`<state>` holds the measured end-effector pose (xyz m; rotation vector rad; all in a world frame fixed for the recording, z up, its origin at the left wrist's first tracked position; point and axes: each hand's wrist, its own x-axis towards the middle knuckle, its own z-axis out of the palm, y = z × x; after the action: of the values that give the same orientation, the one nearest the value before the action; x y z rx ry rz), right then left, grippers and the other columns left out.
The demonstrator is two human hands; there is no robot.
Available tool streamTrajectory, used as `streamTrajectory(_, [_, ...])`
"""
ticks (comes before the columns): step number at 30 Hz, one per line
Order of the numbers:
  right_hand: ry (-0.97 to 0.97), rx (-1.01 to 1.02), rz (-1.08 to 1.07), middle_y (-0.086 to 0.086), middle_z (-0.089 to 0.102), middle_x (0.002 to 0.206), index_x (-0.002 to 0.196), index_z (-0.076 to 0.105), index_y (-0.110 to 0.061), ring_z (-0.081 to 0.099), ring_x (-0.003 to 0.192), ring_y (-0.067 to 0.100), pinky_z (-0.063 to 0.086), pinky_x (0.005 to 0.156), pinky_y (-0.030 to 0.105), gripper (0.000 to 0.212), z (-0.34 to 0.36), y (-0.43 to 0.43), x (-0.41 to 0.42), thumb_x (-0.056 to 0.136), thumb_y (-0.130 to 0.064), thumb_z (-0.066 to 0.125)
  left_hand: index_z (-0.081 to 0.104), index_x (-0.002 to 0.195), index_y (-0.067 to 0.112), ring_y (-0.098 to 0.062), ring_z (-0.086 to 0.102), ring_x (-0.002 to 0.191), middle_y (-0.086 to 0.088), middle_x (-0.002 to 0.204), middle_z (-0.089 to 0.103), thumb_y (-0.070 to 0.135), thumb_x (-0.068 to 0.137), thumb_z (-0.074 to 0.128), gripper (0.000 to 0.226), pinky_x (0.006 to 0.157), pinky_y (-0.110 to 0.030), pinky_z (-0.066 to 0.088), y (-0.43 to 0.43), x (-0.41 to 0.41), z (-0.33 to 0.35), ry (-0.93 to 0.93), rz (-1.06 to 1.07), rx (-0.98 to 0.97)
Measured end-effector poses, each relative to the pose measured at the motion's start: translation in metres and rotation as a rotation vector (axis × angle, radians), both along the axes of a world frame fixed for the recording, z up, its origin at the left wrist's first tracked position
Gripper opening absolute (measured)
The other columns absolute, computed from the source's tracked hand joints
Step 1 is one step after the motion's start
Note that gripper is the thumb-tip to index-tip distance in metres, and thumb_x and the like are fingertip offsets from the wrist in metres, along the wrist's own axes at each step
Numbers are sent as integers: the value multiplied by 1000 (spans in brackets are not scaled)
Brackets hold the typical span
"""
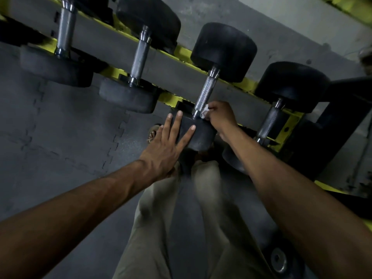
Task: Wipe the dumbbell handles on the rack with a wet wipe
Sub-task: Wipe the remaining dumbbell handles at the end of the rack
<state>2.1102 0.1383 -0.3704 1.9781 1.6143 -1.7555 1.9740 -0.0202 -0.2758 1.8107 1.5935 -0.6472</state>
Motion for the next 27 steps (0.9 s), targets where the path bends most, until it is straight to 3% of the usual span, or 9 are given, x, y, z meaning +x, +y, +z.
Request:
streamTrajectory(3, [97, -161, -72, 14, 68, 75, 75, 72, -13, 60, 68, 19, 46, 65, 32, 21, -11, 7, 0, 75, 5, 61, -44, 151, 12, -57, -23, 151, -37, 152, -46, 49, 91, 73, 137, 129, -57, 17, -1, 0, -2, -4, -5, 17])
streamTrajectory(6, [202, -419, -64, 23, 72, 115, 115, 71, -1, 65, 89, 23, 51, 70, 29, 42, -19, 29, 1, 75, 4, 58, -44, 151, 12, -57, -24, 151, -37, 152, -46, 46, 92, 71, 134, 129, -57, 16, -3, 0, -6, -5, -18, 29])
streamTrajectory(8, [236, -504, -10, 20, 70, 122, 123, 68, -3, 66, 97, 23, 51, 68, 26, 48, -21, 38, 4, 77, 1, 58, -44, 151, 13, -57, -24, 151, -36, 152, -46, 45, 92, 71, 133, 129, -57, 15, -5, -1, -9, -18, -17, 53])
streamTrajectory(13, [171, -254, -67, 6, 70, 74, 73, 73, -14, 63, 70, 16, 50, 74, 32, 16, -3, 19, 14, 78, 1, 74, -44, 151, 11, -58, -23, 151, -37, 151, -47, 50, 95, 66, 129, 129, -57, 16, 1, -3, -1, -7, -32, 23])
streamTrajectory(16, [111, 77, -44, -7, 67, 71, 73, 67, -20, 59, 67, 5, 49, 67, 24, 17, 15, -10, 15, 76, -14, 83, -45, 150, 11, -59, -23, 150, -38, 151, -47, 50, 98, 61, 124, 128, -58, 17, 3, -1, 2, -14, -22, 12])
streamTrajectory(19, [149, 294, 279, -8, 61, 70, 80, 65, -20, 56, 67, 7, 49, 64, 28, 11, 30, -9, -7, 83, -16, 75, -44, 151, 11, -59, -23, 151, -37, 151, -47, 53, 96, 63, 127, 128, -59, 17, 2, -3, 2, -20, -25, 6])
streamTrajectory(23, [-77, 776, 1265, 6, 68, 89, 89, 70, -22, 60, 96, 30, 45, 87, 39, 9, 31, 30, -45, 88, -24, 61, -41, 153, 12, -59, -22, 151, -38, 152, -45, 57, 93, 66, 131, 128, -59, 16, 2, -5, -2, -20, -49, 9])
streamTrajectory(25, [-333, 713, 1709, 6, 72, 104, 92, 68, -20, 61, 108, 29, 37, 102, 43, 10, 37, 39, -72, 94, -23, 58, -41, 153, 12, -59, -23, 150, -37, 151, -46, 59, 90, 68, 135, 128, -59, 17, 0, -6, -3, -19, -46, 11])
streamTrajectory(27, [-542, 390, 1896, 4, 69, 119, 91, 60, -22, 62, 114, 26, 40, 107, 46, 4, 49, 40, -96, 94, -22, 63, -42, 152, 12, -59, -23, 150, -37, 151, -47, 60, 89, 69, 137, 128, -59, 17, 1, -6, -2, -15, -55, 11])
